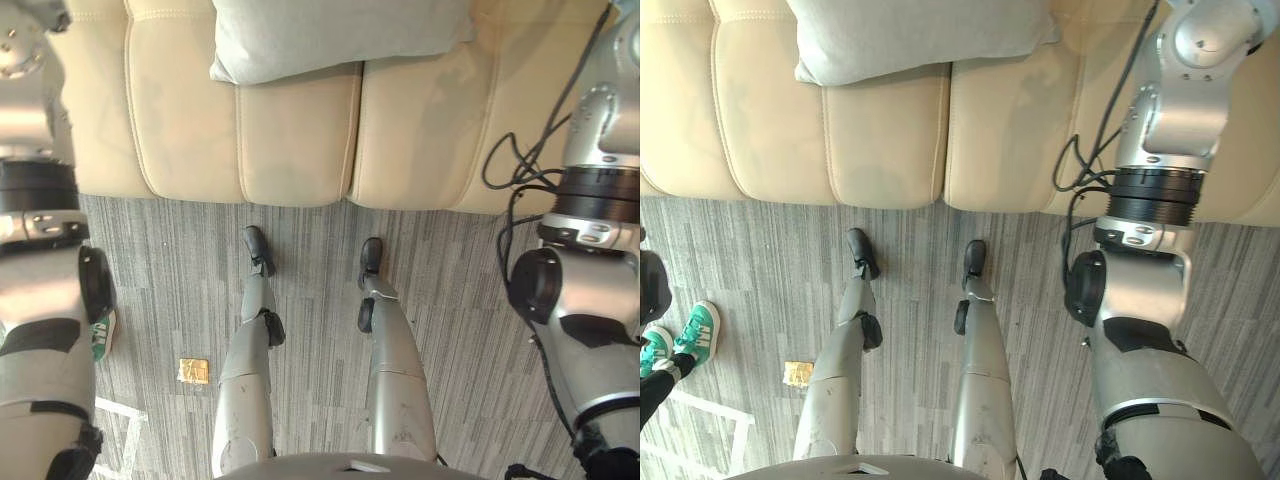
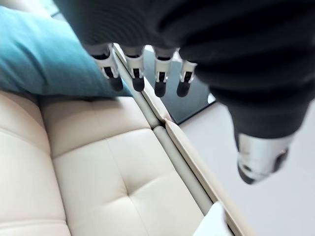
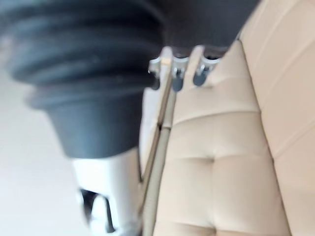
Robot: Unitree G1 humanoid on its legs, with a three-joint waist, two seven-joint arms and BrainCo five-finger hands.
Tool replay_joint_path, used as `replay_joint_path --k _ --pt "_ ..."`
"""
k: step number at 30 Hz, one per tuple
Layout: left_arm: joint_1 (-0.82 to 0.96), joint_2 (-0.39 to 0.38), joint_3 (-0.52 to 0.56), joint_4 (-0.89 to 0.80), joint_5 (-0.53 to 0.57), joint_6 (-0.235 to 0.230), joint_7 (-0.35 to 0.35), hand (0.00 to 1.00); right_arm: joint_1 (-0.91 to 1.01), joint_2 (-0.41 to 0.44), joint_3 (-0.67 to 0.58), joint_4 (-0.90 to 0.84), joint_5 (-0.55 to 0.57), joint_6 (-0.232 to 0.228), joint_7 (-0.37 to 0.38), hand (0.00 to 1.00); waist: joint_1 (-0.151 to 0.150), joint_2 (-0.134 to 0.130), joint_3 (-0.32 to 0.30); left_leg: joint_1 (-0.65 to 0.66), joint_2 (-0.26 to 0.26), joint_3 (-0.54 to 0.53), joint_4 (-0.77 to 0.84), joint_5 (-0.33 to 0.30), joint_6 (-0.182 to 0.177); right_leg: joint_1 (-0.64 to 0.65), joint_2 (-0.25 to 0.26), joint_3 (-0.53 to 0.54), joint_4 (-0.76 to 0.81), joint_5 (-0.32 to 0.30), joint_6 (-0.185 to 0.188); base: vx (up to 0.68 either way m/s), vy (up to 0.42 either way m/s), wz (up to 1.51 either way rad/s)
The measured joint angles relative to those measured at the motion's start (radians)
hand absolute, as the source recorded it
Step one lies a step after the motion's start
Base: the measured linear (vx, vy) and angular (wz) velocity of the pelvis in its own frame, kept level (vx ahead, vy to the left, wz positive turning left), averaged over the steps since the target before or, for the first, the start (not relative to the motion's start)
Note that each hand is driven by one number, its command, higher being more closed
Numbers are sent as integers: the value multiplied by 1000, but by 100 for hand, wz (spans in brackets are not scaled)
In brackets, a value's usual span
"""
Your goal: Pick up cushions and gather them together orderly.
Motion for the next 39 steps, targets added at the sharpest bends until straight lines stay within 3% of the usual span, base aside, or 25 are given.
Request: replay_joint_path --k 4,5,7,10,14,15,19,26,34,35,36,37,38,39 --pt "162 0 67 -32 -50 -1 -17 0 103 -19 14 -7 77 -22 55 0 6 0 0 56 2 -1 0 -8 -8 43 1 3 26 -21 -6 -25 -123 0" --pt "291 -9 109 -113 -79 -8 -28 0 217 -18 7 -88 107 -36 66 0 6 0 0 71 3 -2 -1 -27 -13 52 1 2 39 -29 -6 -35 -111 2" --pt "361 -31 131 -160 -92 -13 -31 0 291 -13 -1 -143 116 -42 71 0 6 0 0 79 2 -2 -1 -28 -12 59 1 3 39 -30 -6 -21 -76 4" --pt "628 -165 163 -308 -115 -32 -62 0 587 46 -28 -311 112 -53 116 0 -3 0 0 132 -4 -22 -1 -22 2 129 -1 -13 35 -47 -5 11 -86 15" --pt "1026 -404 128 -405 -114 -45 -139 0 979 229 6 -461 55 -55 253 0 -7 -18 -16 278 0 -33 -1 -58 3 298 0 -40 7 -75 -5 44 -118 8" --pt "1136 -471 102 -406 -115 -45 -167 0 1093 280 49 -464 16 -56 302 0 -5 -26 -40 321 -1 -32 -1 -83 3 344 -2 -49 -7 -86 -4 28 -100 0" --pt "1312 -580 32 -279 -108 -40 -228 0 1298 412 142 -368 -119 -50 411 0 8 -46 -87 452 5 -25 5 -114 -4 498 7 -54 -65 -91 -7 60 -67 -7" --pt "1371 -658 26 129 29 -7 -270 0 1413 553 168 72 -261 -44 491 0 20 -80 -195 637 28 28 21 -179 -18 732 46 -12 -257 -22 3 81 -13 -28" --pt "1329 -660 85 287 52 -7 -247 0 1410 578 144 254 -297 -23 499 0 25 -97 -210 723 22 85 11 -192 -10 809 51 47 -328 39 15 -3 29 -24" --pt "1324 -659 95 291 52 -7 -243 0 1417 582 144 268 -295 -23 498 0 27 -106 -211 721 19 83 29 -201 -10 809 48 48 -321 35 7 -50 13 -4" --pt "1322 -664 116 291 51 -5 -242 0 1402 588 140 303 -293 -21 498 0 36 -116 -213 720 14 58 59 -222 -8 827 45 34 -343 21 -34 -47 7 -13" --pt "1323 -671 123 292 51 -1 -239 0 1398 587 130 316 -289 -21 498 0 47 -105 -220 722 21 43 59 -224 -7 840 43 -7 -353 -8 -81 -52 -2 -30" --pt "1327 -682 132 296 49 1 -230 0 1394 578 114 341 -287 -17 496 0 57 -79 -235 718 52 44 50 -226 7 824 36 -63 -265 -65 -107 -76 -23 -2" --pt "1328 -682 154 298 47 3 -222 0 1377 588 113 373 -287 -10 498 0 45 -84 -237 720 57 24 70 -227 10 771 3 -75 21 -108 -72 -71 -46 16"
